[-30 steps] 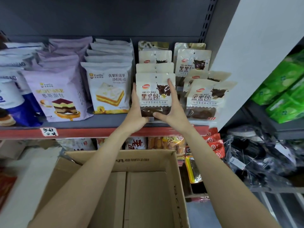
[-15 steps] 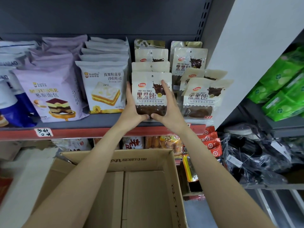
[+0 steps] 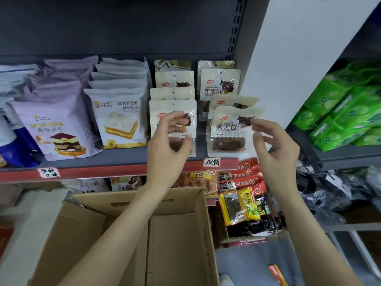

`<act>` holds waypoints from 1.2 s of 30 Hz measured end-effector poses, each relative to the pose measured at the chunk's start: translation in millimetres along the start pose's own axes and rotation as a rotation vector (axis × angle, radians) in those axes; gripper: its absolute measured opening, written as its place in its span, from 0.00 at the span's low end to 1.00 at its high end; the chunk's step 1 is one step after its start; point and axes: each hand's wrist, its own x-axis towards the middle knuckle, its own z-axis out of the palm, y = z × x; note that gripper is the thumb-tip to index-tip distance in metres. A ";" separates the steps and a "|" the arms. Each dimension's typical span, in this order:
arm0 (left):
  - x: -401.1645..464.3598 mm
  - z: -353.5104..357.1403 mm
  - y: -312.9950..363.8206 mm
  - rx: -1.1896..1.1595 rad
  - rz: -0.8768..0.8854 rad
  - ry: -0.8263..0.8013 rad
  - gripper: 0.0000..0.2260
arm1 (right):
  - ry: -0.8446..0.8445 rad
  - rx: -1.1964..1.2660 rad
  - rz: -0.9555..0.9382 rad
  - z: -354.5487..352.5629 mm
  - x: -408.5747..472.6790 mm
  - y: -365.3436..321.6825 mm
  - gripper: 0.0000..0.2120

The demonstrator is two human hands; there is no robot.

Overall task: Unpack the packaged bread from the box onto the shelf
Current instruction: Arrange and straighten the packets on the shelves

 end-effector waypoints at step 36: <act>126.0 68.9 31.2 0.693 0.073 -0.191 0.08 | -0.545 -0.794 -0.506 53.5 233.8 52.1 0.17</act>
